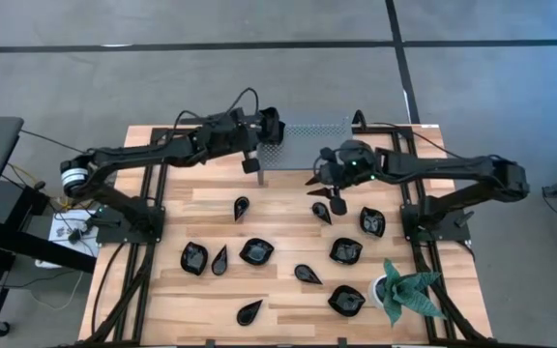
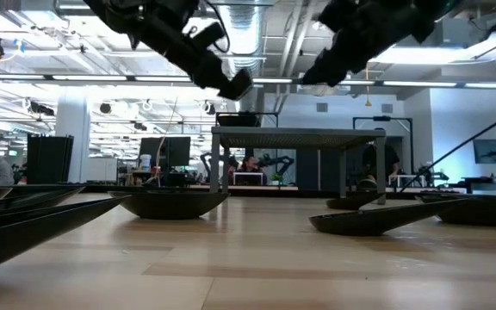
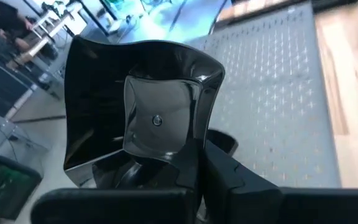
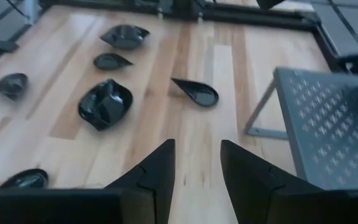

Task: Pick & Place Mini shaped plates
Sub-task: Stack the distorted square plate on top of the distorted plate on the shelf

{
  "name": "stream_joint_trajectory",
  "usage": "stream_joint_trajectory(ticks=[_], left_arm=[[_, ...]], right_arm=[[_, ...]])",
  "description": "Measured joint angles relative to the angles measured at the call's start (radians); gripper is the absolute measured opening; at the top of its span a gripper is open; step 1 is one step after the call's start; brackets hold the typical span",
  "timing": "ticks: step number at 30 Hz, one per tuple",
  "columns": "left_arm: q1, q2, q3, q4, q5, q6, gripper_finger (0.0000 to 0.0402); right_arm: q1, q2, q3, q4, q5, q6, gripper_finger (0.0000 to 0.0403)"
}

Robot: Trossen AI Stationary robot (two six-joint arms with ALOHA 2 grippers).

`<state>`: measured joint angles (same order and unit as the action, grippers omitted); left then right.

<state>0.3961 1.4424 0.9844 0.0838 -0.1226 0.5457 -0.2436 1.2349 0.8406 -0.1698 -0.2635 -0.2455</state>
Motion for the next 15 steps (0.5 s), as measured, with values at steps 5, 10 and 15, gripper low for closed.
stream_joint_trajectory(ticks=[5, 10, 15], left_arm=[[0.005, 0.052, 0.000, 0.001, -0.029, 0.000, 0.0008], [0.005, 0.060, 0.000, 0.000, -0.047, 0.000, 0.0021], [0.004, 0.058, 0.000, 0.000, -0.050, 0.000, 0.0033]], right_arm=[[-0.016, 0.033, 0.000, -0.013, 0.000, 0.000, 0.0123], [-0.014, 0.042, 0.000, -0.043, 0.000, 0.001, 0.0123], [-0.004, 0.041, 0.001, -0.061, 0.000, 0.002, 0.0123]])
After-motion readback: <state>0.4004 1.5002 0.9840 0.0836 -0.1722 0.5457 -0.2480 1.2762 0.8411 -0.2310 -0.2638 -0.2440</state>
